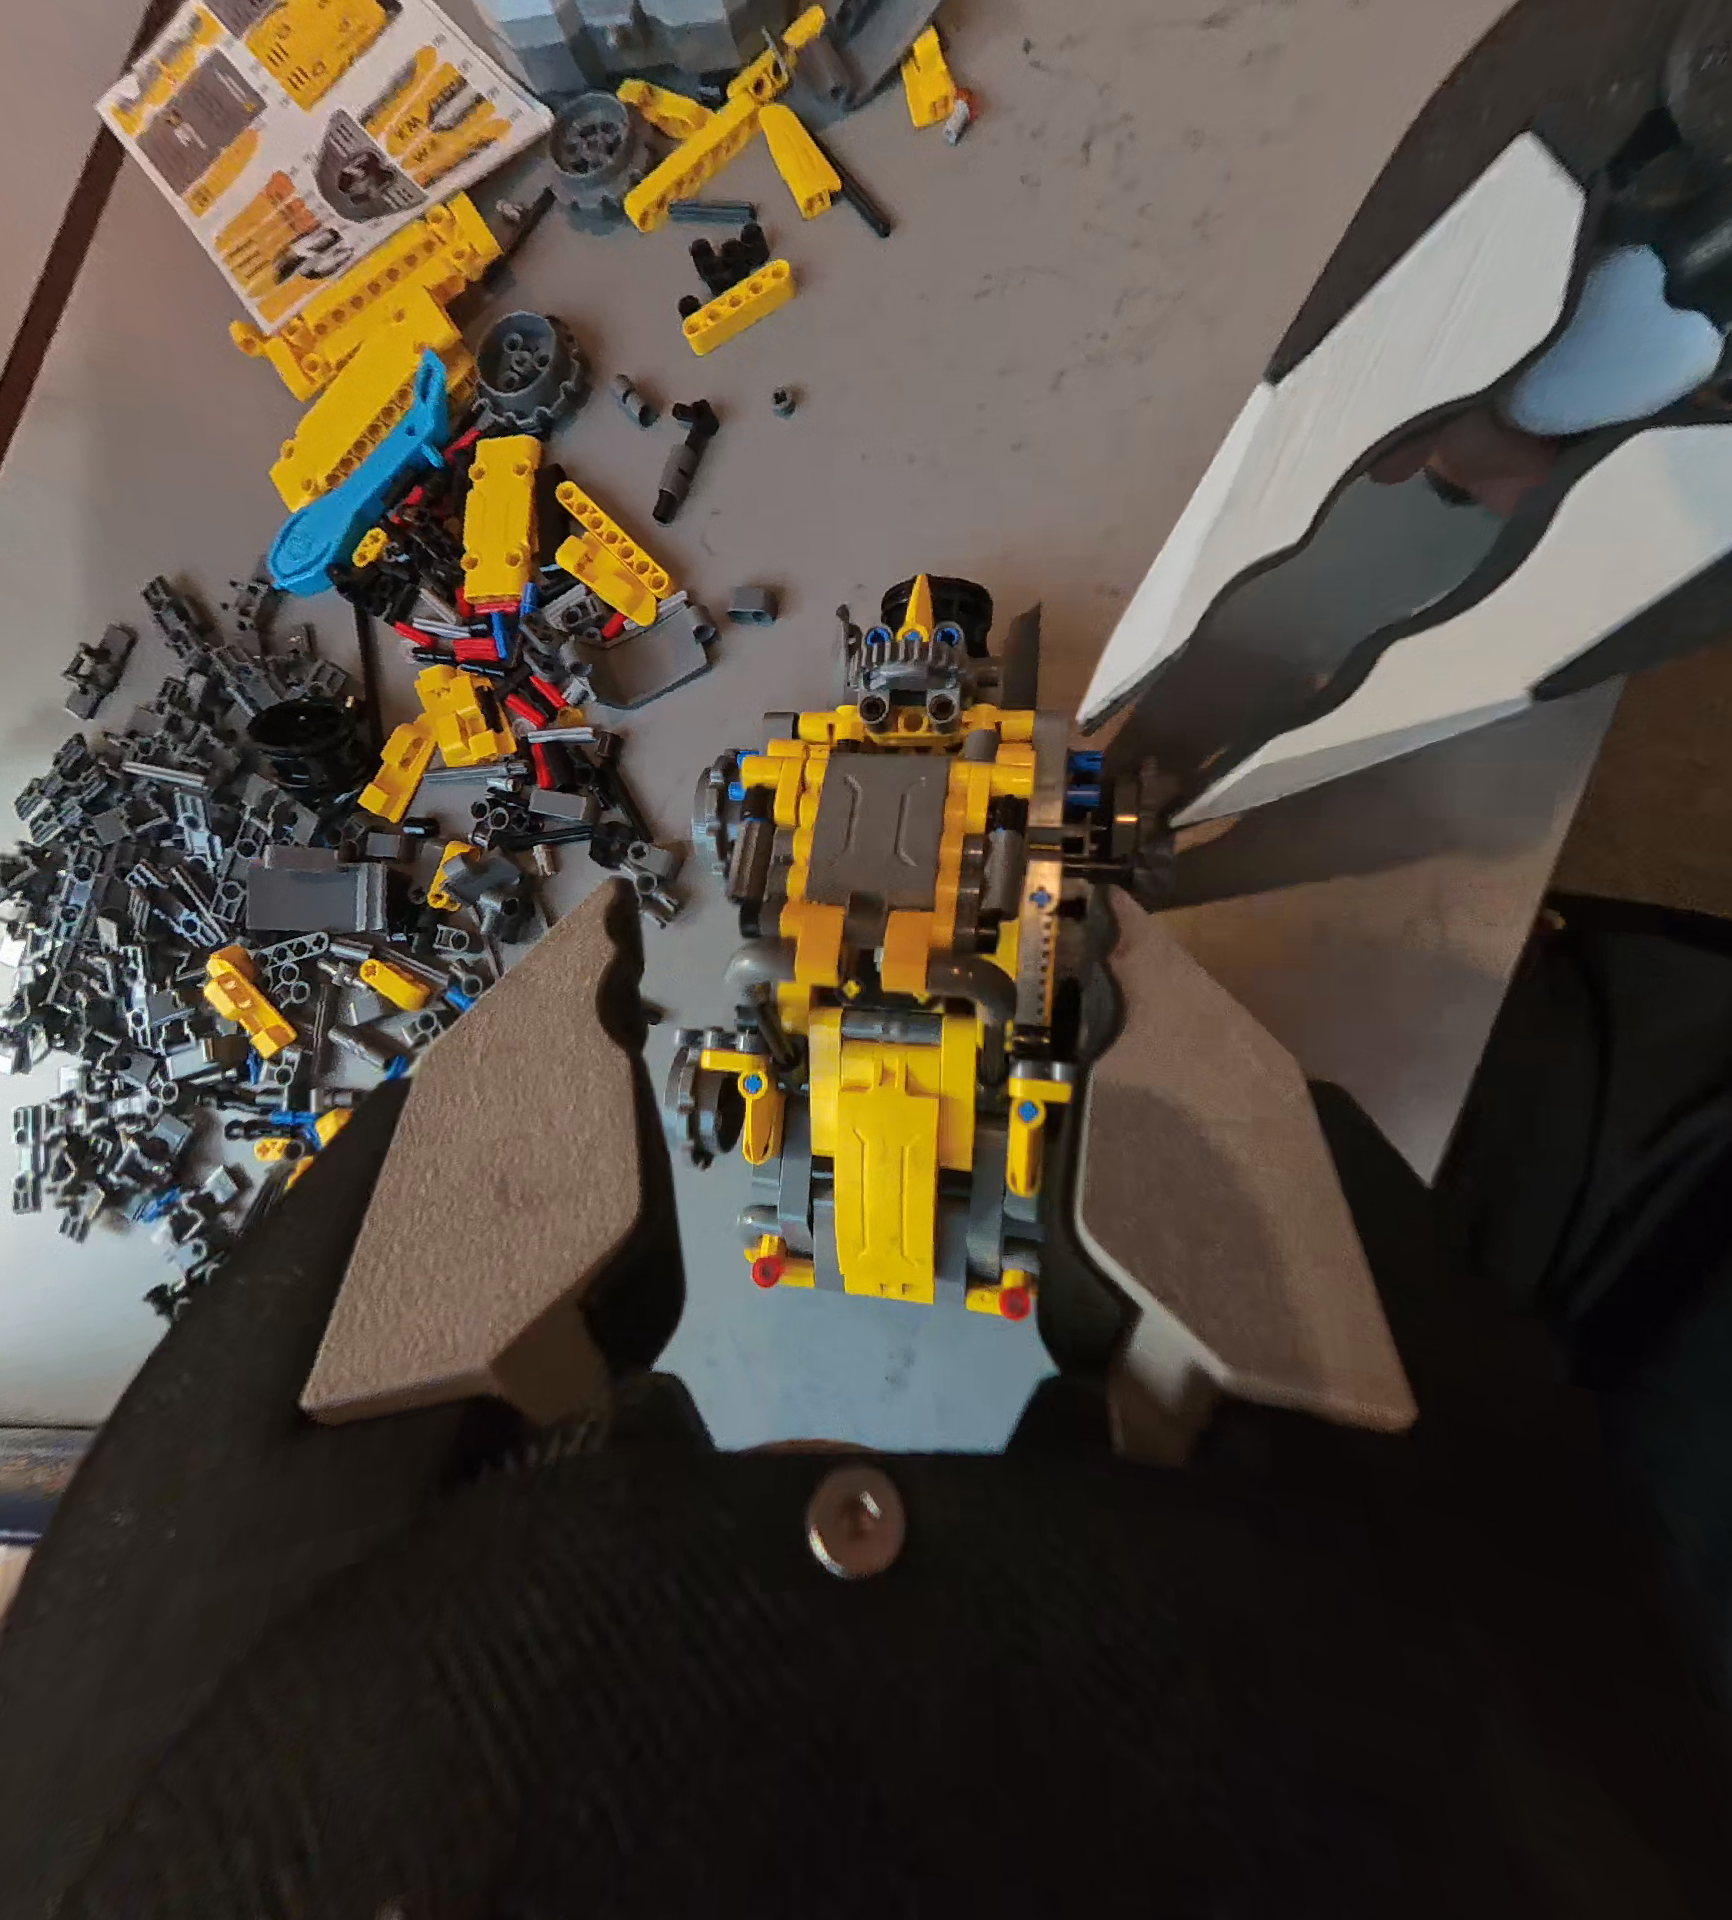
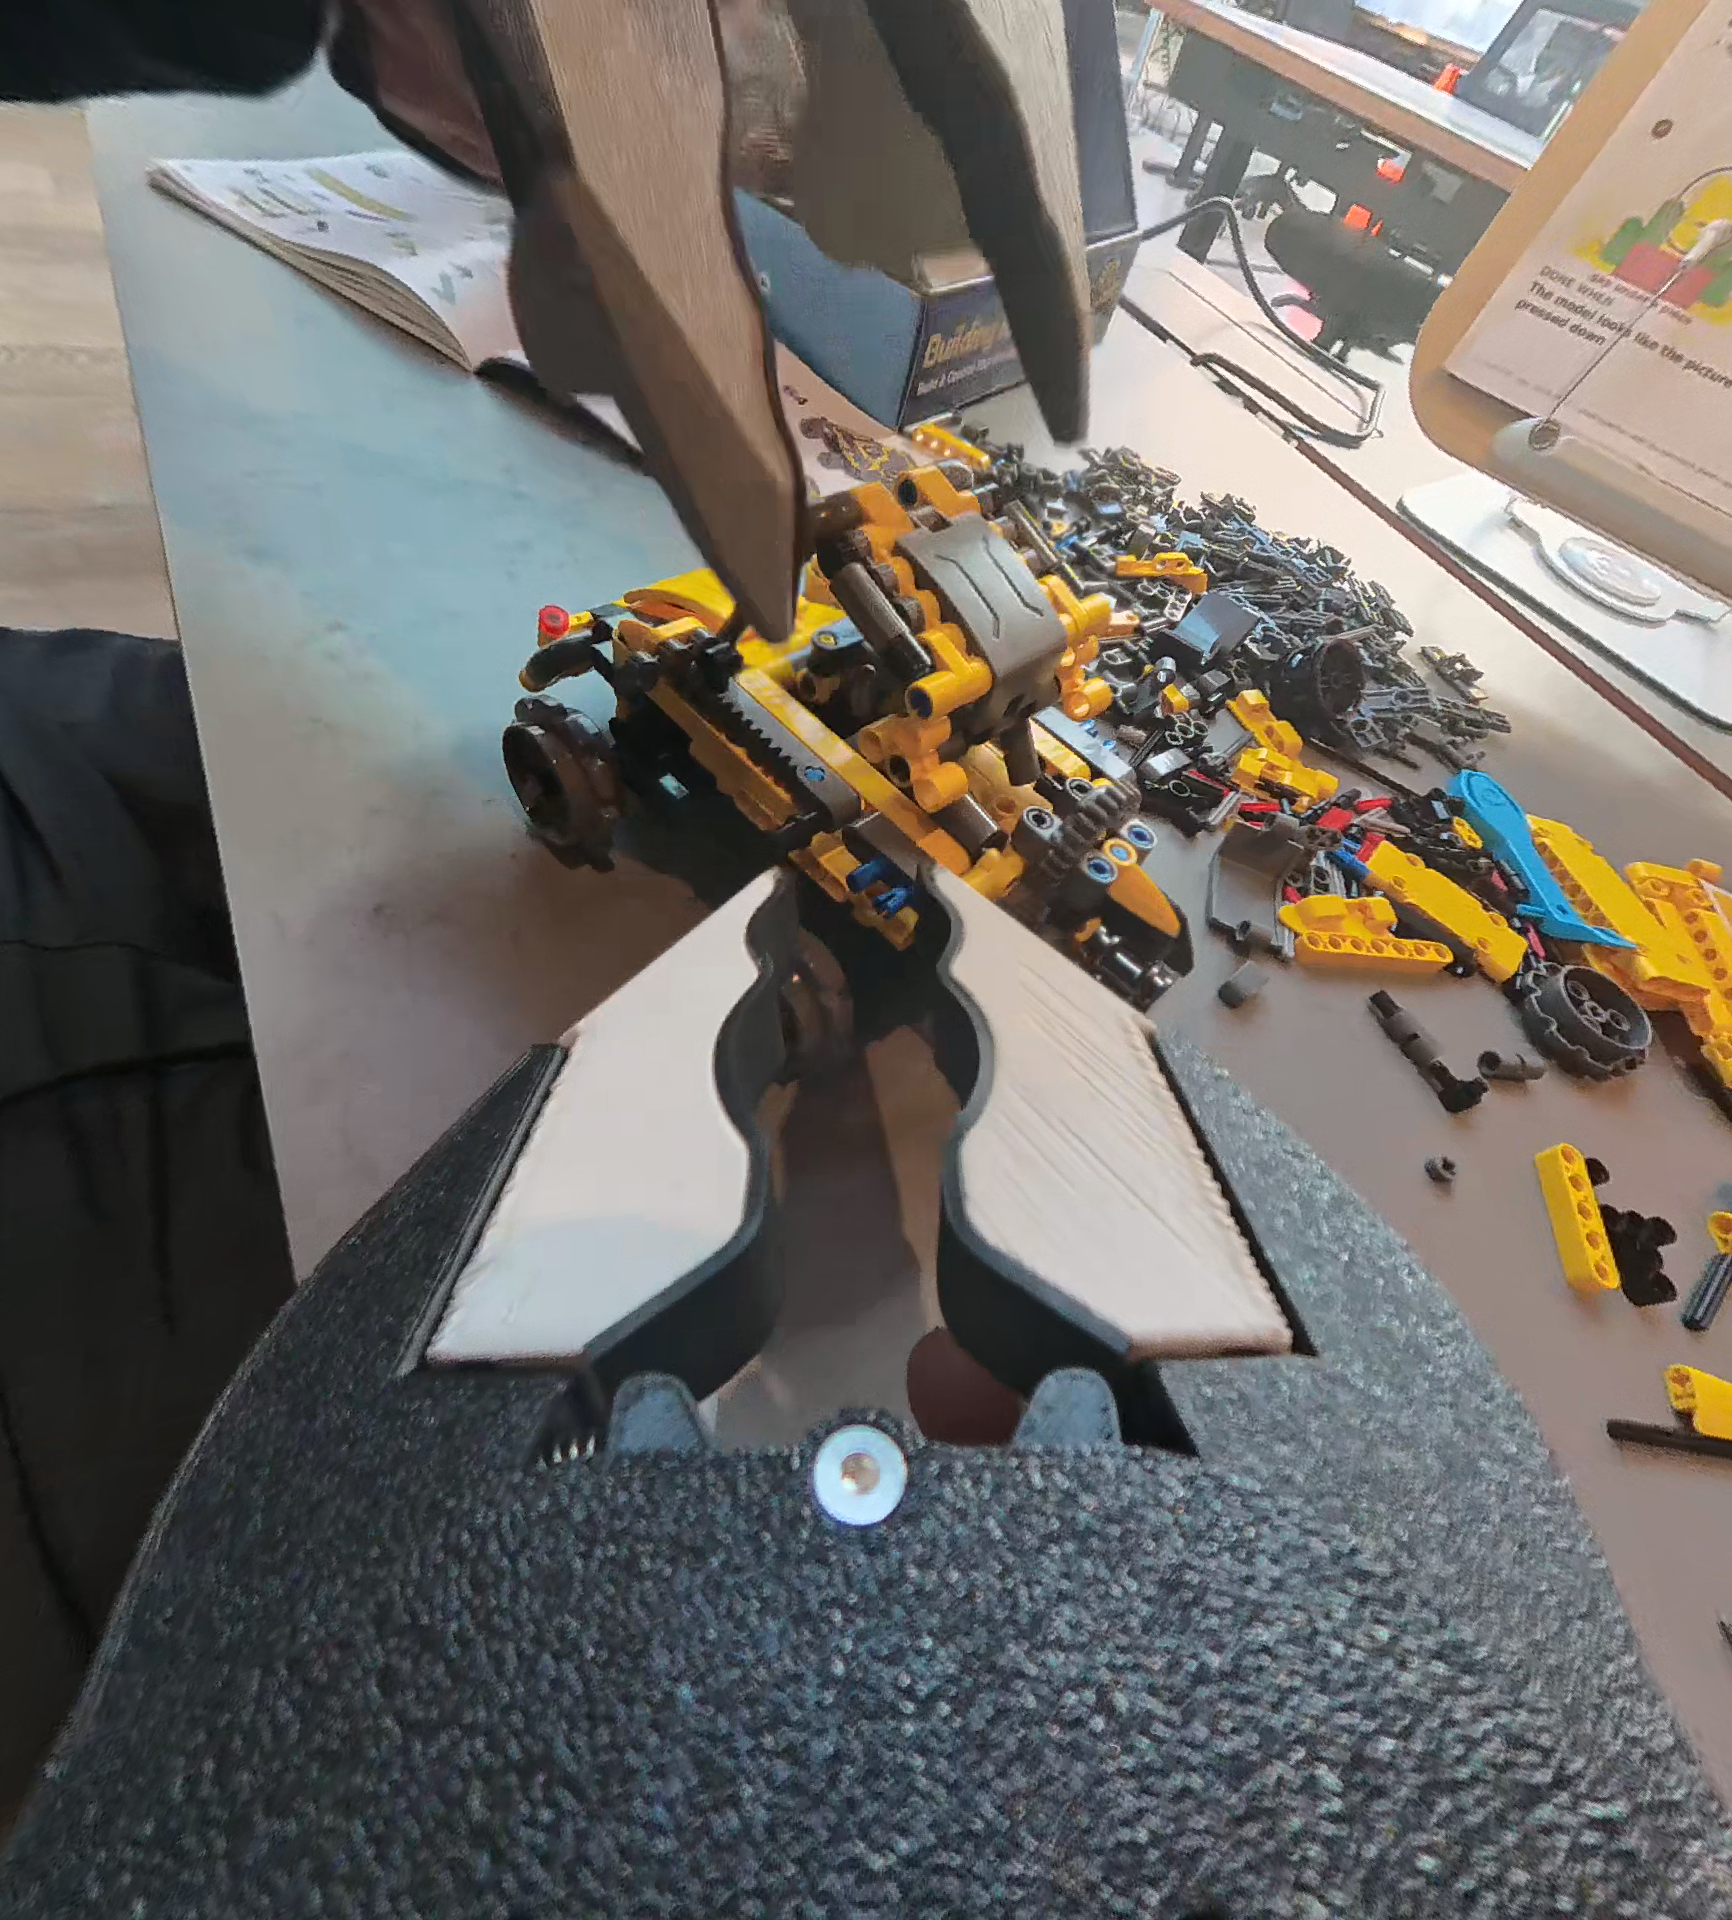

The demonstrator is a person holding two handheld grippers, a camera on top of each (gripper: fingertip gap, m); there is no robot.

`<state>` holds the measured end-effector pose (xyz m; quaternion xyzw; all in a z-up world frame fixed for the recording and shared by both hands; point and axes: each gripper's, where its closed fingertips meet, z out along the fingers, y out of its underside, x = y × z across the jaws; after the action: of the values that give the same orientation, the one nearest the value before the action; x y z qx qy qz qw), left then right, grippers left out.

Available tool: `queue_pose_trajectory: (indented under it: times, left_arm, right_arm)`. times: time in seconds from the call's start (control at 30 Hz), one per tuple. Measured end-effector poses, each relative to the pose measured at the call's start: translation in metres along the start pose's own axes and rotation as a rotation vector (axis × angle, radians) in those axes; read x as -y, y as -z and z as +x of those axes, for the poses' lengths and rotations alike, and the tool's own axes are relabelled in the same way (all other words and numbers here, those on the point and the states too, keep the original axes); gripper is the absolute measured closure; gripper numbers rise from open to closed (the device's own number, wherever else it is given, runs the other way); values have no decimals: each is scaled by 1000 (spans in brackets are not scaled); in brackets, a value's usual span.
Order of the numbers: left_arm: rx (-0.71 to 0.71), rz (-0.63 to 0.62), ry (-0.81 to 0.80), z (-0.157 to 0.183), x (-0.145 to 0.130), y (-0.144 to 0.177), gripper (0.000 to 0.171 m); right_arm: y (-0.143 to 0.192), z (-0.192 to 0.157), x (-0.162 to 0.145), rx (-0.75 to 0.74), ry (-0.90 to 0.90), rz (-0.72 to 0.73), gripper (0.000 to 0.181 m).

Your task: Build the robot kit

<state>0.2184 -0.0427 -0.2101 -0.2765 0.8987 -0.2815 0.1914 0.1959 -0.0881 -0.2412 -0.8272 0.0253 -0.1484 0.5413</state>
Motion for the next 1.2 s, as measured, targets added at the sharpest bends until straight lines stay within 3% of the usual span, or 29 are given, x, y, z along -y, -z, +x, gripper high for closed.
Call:
queue_pose_trajectory:
  times: [0.07, 0.13, 0.2, 0.37, 0.5, 0.67, 0.87, 0.93, 1.2]
  left_arm:
    - [-8, 111, 74, 1, 6, 24, 93]
    - [-64, 213, 120, 14, 6, 46, 112]
    - [-98, 230, 120, 30, -5, 54, 128]
    - [-97, 137, 76, 57, -22, 25, 136]
    - [12, 58, 13, 52, -21, -5, 154]
    - [65, 0, -28, 52, -15, -16, 156]
    - [84, 23, 18, 59, -5, 7, 139]
    - [89, 37, 47, 60, -6, 11, 142]
    - [124, -84, 40, 53, -15, -12, 142]
  right_arm:
    - [5, 1, -2, -10, -13, 6, 164]
    - [9, 2, 0, -4, -38, 24, 162]
    - [11, -1, 3, 21, -59, 49, 167]
    - [4, -6, 11, 11, -52, 71, 168]
    - [-4, -15, 5, 14, 4, 11, 166]
    - [-8, -16, 3, -25, 60, -9, 166]
    - [-10, -13, 11, -80, 73, 28, 171]
    - [-9, -15, 12, -86, 100, 41, 167]
    - [-6, -16, 5, -16, 64, 24, 165]
